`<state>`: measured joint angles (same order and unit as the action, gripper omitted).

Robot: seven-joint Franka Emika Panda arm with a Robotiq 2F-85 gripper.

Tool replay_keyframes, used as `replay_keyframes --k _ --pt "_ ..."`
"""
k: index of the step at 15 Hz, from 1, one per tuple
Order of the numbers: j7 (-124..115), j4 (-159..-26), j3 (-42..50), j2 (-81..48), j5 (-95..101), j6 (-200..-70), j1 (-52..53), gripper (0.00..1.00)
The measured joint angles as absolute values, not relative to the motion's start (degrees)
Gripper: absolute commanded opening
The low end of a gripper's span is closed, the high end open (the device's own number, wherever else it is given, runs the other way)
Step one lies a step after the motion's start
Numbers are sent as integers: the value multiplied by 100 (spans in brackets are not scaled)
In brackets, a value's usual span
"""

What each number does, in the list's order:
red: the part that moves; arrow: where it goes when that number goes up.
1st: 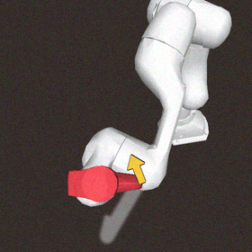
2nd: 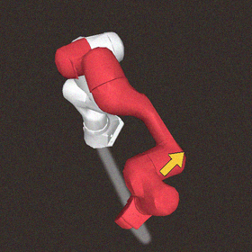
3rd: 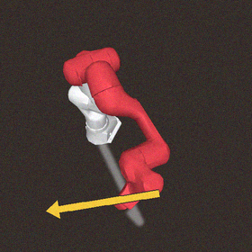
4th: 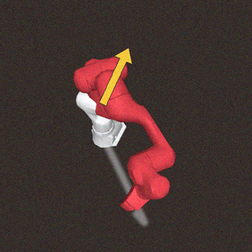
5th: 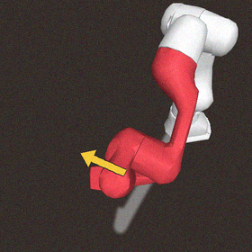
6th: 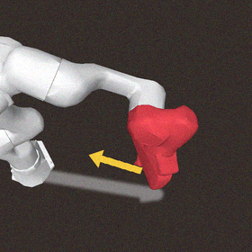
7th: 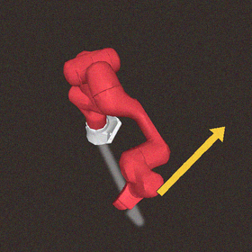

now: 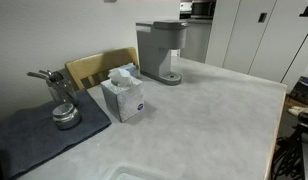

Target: Press the top of the coffee maker

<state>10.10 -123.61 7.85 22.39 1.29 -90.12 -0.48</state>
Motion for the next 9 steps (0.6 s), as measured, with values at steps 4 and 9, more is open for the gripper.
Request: replay_keyframes --k 4,9 --pt "1007 -12361 767 2238 129 -9012 -50 100" --pt "1007 -12361 767 2200 127 -9032 -50 100"
